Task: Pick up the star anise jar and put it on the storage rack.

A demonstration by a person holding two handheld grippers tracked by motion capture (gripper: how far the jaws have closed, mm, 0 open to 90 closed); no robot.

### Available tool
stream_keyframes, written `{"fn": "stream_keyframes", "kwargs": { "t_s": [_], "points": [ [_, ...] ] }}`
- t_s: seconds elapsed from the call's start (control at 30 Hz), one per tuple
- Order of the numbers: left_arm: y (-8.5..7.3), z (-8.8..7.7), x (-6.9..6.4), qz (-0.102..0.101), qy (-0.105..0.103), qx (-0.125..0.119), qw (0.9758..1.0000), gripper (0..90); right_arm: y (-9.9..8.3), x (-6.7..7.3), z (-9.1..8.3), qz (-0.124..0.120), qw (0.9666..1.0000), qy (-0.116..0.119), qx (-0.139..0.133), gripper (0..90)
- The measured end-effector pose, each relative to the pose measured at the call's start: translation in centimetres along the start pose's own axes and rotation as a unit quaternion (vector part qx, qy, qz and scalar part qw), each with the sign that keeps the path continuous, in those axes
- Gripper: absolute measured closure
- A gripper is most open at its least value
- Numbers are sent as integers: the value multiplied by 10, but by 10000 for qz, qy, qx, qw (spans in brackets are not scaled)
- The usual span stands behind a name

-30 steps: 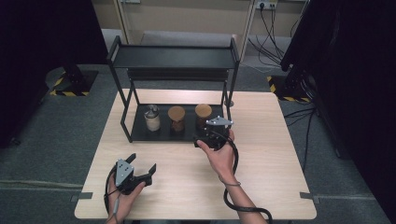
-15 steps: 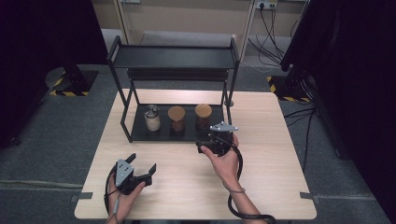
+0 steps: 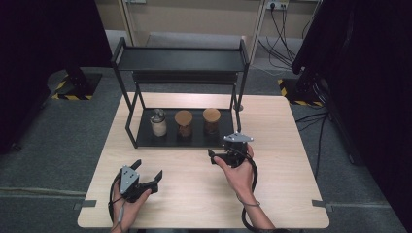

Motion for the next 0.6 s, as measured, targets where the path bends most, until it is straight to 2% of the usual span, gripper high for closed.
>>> {"fn": "stream_keyframes", "kwargs": {
  "t_s": [0.37,0.6],
  "points": [
    [0,0,0,10,9,2,10000,81,-14,-11,-11,26,10000,-29,-49,55],
    [0,0,0,9,14,3,10000,80,-23,-22,-16,93,9999,-87,-46,55]
  ]
}}
Point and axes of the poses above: each handheld gripper's, and its own axes: z roughly forward along the jaws, y roughly out of its top, x roughly to its left, the point moved 8 cm from there along z, roughly forward along the jaws, and after that the axes turned 14 degrees about -y, right-handed, at the moved point
